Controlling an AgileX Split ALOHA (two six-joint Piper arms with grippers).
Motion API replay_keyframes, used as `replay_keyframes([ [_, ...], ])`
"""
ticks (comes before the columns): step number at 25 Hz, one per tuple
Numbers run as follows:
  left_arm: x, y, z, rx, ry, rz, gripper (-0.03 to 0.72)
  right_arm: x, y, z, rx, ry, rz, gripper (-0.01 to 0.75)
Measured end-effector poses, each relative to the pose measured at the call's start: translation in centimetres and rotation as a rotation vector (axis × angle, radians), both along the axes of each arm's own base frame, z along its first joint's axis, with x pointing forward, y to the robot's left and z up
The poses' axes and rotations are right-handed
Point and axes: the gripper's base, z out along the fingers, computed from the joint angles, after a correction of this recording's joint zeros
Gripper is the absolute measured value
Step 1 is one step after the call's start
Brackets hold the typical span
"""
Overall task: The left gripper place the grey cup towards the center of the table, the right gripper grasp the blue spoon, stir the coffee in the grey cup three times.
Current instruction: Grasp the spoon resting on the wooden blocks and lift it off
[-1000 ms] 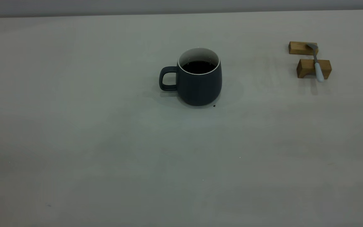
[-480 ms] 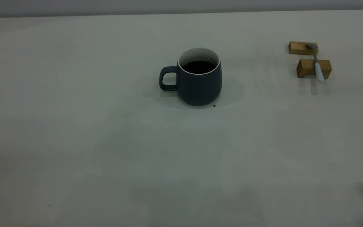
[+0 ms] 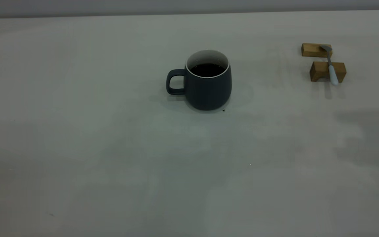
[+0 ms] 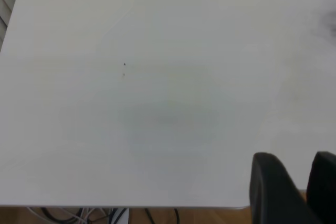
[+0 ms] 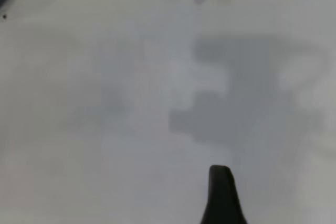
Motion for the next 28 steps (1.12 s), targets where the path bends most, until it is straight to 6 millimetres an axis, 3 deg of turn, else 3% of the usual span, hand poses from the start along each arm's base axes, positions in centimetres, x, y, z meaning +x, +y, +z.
replay_keyframes([
  [6,0.0,0.0,0.0,-0.001,0.000,0.001,0.238,5.1,1.5,-5.0,-0.006,0.093,0.041,0.587],
  [14,0.0,0.0,0.0,-0.001,0.000,0.001,0.238,9.9,2.0,-11.3,-0.010,0.187,0.059,0.587],
  [28,0.0,0.0,0.0,-0.001,0.000,0.001,0.238,15.0,2.2,-15.9,-0.040,0.190,0.136,0.587],
])
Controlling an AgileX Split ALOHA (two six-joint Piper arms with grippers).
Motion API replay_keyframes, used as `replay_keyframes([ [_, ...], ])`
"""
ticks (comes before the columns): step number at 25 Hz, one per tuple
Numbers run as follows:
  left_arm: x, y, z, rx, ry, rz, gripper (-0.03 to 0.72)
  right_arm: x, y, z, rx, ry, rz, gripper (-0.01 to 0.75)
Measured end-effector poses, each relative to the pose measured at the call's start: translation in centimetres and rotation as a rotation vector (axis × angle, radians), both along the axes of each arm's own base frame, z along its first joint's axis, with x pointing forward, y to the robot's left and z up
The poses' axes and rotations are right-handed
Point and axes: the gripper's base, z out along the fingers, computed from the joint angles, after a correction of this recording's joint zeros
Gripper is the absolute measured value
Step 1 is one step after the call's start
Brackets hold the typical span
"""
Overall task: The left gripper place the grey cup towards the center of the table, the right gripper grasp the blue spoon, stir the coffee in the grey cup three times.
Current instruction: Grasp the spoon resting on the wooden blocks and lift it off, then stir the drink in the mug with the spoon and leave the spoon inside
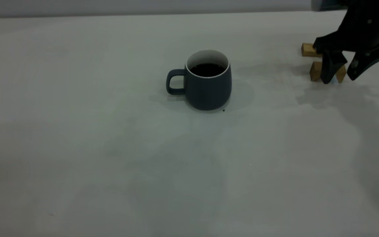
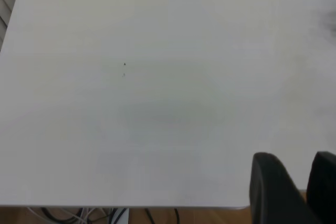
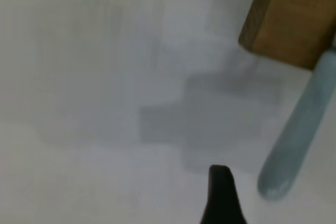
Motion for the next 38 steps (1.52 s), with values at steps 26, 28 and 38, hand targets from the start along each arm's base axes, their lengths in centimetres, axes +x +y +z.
replay_keyframes([
  [26,0.0,0.0,0.0,0.000,0.001,0.000,0.238,2.0,-0.7,1.7,0.029,0.032,-0.036,0.128],
  [28,0.0,0.0,0.0,0.000,0.001,0.000,0.238,2.1,-0.2,5.0,0.105,0.046,-0.076,0.128],
  [38,0.0,0.0,0.0,0.000,0.001,0.000,0.238,0.3,5.1,14.0,0.724,0.227,-0.242,0.128],
])
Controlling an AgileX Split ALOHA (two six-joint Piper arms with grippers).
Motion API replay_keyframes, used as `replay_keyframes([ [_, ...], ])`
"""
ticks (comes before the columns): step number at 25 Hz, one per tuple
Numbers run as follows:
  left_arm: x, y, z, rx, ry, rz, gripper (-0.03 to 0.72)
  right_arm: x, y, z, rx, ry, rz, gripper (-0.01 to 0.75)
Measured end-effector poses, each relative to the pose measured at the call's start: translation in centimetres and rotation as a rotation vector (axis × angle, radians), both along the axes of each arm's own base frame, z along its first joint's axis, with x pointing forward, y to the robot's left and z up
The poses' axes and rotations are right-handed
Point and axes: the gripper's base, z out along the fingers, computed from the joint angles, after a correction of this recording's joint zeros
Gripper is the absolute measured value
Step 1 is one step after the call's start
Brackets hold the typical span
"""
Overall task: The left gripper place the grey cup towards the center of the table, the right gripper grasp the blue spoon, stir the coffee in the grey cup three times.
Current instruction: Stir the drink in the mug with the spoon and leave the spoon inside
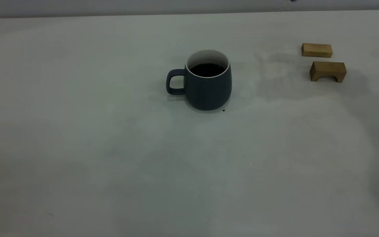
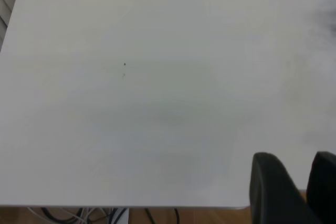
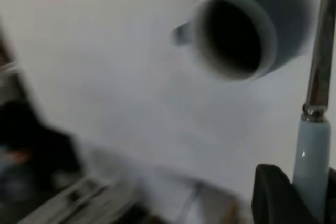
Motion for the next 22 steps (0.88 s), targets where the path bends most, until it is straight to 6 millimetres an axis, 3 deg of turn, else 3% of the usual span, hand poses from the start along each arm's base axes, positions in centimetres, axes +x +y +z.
replay_keyframes([
  [7,0.0,0.0,0.0,0.000,0.000,0.000,0.238,-0.5,5.5,1.5,0.225,0.226,-0.177,0.128],
  [15,0.0,0.0,0.0,0.000,0.000,0.000,0.238,-1.6,8.8,1.7,0.243,0.659,-0.460,0.128],
  [18,0.0,0.0,0.0,0.000,0.000,0.000,0.238,-1.6,9.7,1.2,0.271,0.784,-0.517,0.128],
  [22,0.0,0.0,0.0,0.000,0.000,0.000,0.238,-1.1,10.4,-1.1,0.329,0.893,-0.557,0.128],
])
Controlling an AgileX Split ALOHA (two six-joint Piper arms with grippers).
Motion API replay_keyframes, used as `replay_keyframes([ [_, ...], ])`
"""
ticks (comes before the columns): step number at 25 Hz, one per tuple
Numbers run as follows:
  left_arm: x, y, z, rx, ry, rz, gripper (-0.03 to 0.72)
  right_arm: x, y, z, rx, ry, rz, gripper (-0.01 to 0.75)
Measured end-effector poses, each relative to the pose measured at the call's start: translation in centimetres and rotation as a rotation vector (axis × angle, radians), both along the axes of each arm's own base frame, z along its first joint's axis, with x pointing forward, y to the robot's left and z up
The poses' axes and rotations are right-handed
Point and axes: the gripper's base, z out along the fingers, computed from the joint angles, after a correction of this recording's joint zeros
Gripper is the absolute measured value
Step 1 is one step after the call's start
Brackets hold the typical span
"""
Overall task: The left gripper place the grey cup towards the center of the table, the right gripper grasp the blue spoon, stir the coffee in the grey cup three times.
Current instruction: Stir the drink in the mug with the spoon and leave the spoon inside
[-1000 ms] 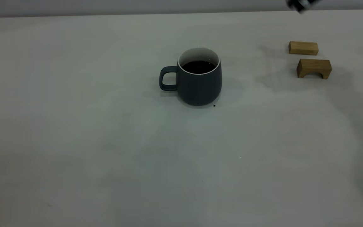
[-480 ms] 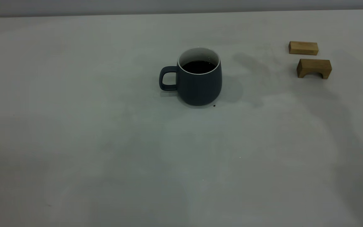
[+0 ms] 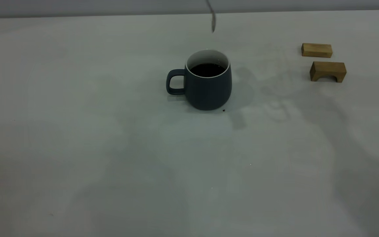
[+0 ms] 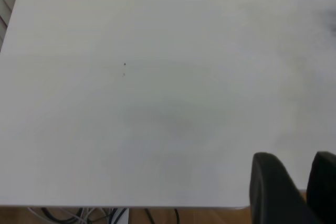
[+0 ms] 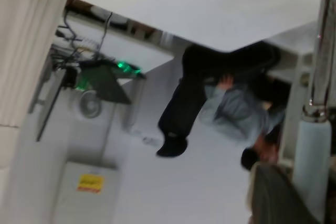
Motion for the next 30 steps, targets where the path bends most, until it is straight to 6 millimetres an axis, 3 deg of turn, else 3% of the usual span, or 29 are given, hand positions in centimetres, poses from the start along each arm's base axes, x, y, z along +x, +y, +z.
replay_keyframes([
  [8,0.0,0.0,0.0,0.000,0.000,0.000,0.238,0.9,0.2,-4.5,0.064,0.134,-0.084,0.128],
  [20,0.0,0.0,0.0,0.000,0.000,0.000,0.238,2.0,-1.0,-10.8,0.149,0.183,-0.191,0.128],
  [25,0.0,0.0,0.0,0.000,0.000,0.000,0.238,2.1,-1.1,-12.7,0.180,0.174,-0.223,0.128],
  [30,0.0,0.0,0.0,0.000,0.000,0.000,0.238,2.5,-1.8,-13.1,0.162,0.125,-0.236,0.128],
])
